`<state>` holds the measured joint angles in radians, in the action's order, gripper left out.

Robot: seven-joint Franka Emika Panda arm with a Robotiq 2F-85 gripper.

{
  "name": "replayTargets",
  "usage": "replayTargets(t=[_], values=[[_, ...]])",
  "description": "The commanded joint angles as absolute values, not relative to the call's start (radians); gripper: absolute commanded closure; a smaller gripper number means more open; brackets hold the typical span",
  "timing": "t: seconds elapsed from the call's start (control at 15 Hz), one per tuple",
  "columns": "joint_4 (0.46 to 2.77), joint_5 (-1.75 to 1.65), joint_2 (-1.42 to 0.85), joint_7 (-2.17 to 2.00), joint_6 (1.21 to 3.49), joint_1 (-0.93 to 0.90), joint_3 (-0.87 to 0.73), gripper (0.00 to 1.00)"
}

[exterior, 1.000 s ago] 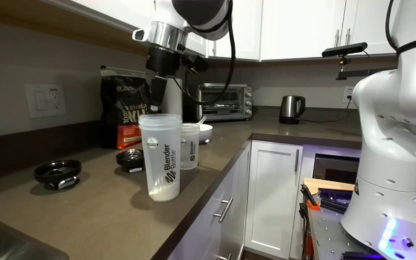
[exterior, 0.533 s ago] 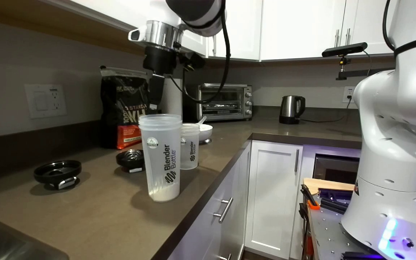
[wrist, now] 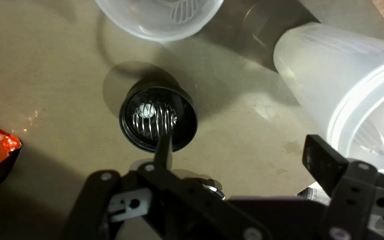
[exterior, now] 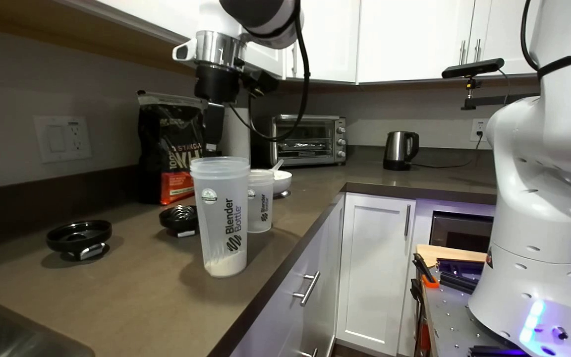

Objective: Take the silver object from the black lid and place it in the clear cup at the right

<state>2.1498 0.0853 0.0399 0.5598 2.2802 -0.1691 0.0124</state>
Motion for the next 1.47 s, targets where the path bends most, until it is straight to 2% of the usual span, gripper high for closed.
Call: replayTargets(t=[0.0, 0.73, 1.4], values=[[2.148, 0.086, 0.039, 0.560, 2.278, -0.144, 0.039, 0.00], [2.126, 0.076, 0.002, 0.575, 2.382, -0.124, 0.036, 0.00], [2.022, 0.052, -0.164, 0.584, 2.430, -0.112, 0.071, 0.00]])
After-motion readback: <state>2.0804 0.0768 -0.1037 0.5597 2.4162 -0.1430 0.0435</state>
